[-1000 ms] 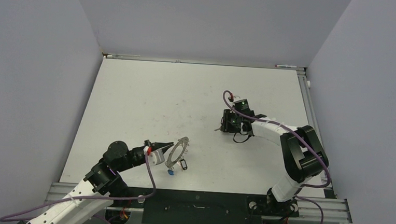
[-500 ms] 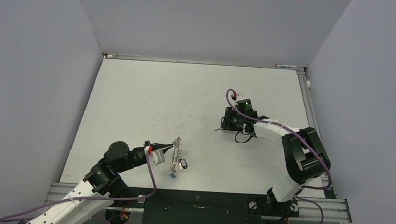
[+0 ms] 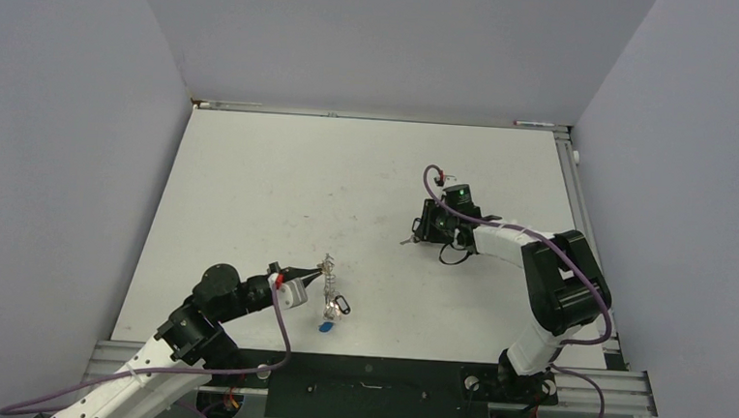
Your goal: Put the keys on the keyring
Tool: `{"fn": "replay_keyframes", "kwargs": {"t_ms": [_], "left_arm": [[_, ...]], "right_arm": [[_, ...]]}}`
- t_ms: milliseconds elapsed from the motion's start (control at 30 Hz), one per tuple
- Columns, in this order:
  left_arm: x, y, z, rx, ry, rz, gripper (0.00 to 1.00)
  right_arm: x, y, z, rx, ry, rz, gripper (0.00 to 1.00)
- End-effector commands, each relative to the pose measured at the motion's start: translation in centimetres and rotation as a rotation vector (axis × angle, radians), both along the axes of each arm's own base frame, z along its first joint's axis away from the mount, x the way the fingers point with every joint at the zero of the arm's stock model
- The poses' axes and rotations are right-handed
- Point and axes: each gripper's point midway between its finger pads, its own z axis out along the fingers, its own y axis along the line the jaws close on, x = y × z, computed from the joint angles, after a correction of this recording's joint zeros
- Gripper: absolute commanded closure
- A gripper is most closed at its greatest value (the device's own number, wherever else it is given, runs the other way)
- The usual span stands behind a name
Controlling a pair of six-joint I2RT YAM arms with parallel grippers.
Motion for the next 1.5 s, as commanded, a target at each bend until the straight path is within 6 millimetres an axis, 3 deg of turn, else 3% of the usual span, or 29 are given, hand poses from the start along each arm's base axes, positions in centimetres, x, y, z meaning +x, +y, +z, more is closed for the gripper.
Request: {"fn": "replay_keyframes", "kwargs": {"t_ms": [0,767,1000,1467], "left_arm": [[0.2,0.0,3.2,-0.053,-0.079,0.007,1.00],[-0.2,-0.4,3.3,-0.069,-0.078,-0.028,1.00],[0.0,-0.3,3.2,-0.066,-0.073,-0.014,1.00],[0.5,-0.3,3.7,-0.110,0.000,0.022,1.00]], "right_arm": [[1.8,0.6,1.2,0.037,-0.051,-0.006,0.72],[1.7,0.7,0.4,0.073,-0.029,-0.004,0.84],[1.6,0.6,0.5,0.072,-0.032,-0.002,0.95],[1.5,1.0,2.5,0.072,-0.082,0.017,0.95]]}}
